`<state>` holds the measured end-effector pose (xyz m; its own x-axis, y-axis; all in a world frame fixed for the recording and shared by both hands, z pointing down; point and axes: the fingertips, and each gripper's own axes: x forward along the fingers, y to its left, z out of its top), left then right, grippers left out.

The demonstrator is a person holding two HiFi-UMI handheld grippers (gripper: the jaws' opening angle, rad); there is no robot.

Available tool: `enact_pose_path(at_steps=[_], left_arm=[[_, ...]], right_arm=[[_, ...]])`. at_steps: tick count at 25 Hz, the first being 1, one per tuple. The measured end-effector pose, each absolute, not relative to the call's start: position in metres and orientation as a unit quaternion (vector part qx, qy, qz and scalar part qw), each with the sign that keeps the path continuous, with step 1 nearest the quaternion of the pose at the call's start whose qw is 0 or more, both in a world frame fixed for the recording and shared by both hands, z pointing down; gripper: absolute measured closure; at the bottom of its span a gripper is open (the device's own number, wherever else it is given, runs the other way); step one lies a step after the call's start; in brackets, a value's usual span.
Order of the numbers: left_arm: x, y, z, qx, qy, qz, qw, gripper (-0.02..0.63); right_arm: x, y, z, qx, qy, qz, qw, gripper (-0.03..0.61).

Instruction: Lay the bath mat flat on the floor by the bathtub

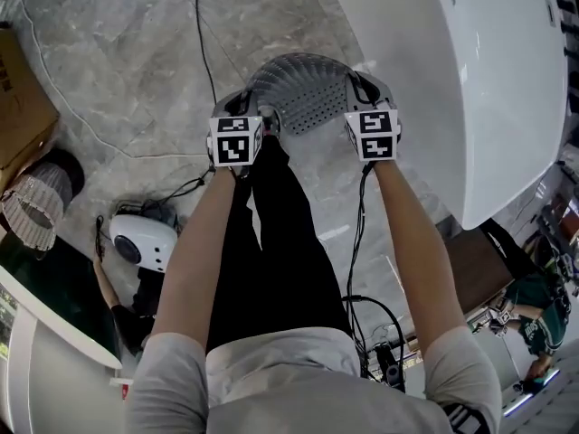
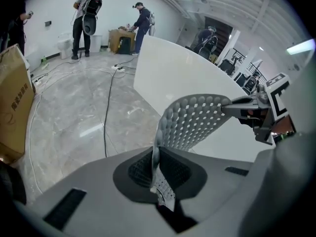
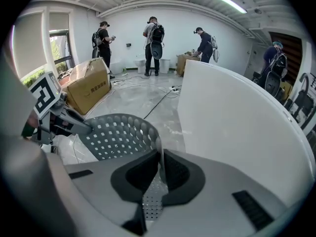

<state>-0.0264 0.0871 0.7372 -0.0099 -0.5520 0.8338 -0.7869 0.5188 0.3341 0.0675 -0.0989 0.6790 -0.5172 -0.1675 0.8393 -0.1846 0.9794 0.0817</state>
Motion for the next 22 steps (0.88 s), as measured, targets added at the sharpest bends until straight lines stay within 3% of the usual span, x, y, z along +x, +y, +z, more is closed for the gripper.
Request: enact_pose_path(at_steps=[22], left_arm=[[-0.092,0.046,0.802,0.539,-0.676,0.158,0.478,0.589]], right_arm=[[0.037,-0.113,0.735,0.072,-0.862,-0.013,0.501,0.554]])
